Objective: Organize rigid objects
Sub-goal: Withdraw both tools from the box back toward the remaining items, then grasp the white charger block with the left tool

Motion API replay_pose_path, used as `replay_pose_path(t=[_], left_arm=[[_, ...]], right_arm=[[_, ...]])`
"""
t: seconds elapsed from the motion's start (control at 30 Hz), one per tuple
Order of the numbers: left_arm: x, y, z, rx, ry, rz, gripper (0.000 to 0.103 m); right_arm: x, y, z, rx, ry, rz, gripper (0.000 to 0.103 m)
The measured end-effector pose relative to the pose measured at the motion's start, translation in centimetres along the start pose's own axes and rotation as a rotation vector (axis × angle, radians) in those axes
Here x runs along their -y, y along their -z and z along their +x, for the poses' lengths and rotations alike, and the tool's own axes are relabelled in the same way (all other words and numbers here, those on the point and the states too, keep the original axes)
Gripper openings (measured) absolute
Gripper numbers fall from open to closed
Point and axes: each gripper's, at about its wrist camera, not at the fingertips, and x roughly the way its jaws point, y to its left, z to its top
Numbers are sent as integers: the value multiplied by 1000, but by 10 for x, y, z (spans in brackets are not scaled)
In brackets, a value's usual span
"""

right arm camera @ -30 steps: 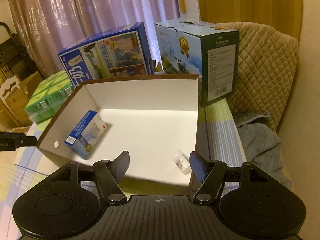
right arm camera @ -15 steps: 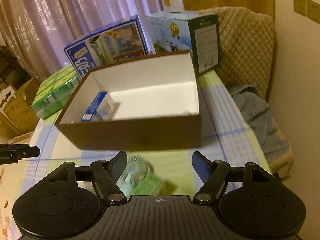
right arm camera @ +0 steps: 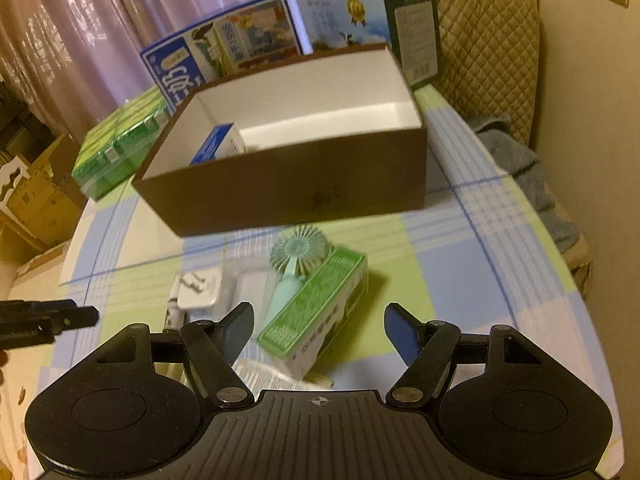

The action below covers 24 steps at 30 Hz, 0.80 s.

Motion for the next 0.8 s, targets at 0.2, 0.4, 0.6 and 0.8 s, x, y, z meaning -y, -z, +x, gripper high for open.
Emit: replay_pose_path(t=[0.2,0.4,0.6,0.8], left_arm=[[4,18,10,-50,35,-10,47],[11,31,23,-97,46,-1,46],[18,39,37,-126,44,19,45],[20,38,51,-143,37,21,42]], right_arm=[[-8,16,6,-57,-11,-2,69],[-16,26,15,-96,-22,-12,69],[-17,28,23,-109,-16,-12,69],[-16,27,26,-116,-8,-9,69]])
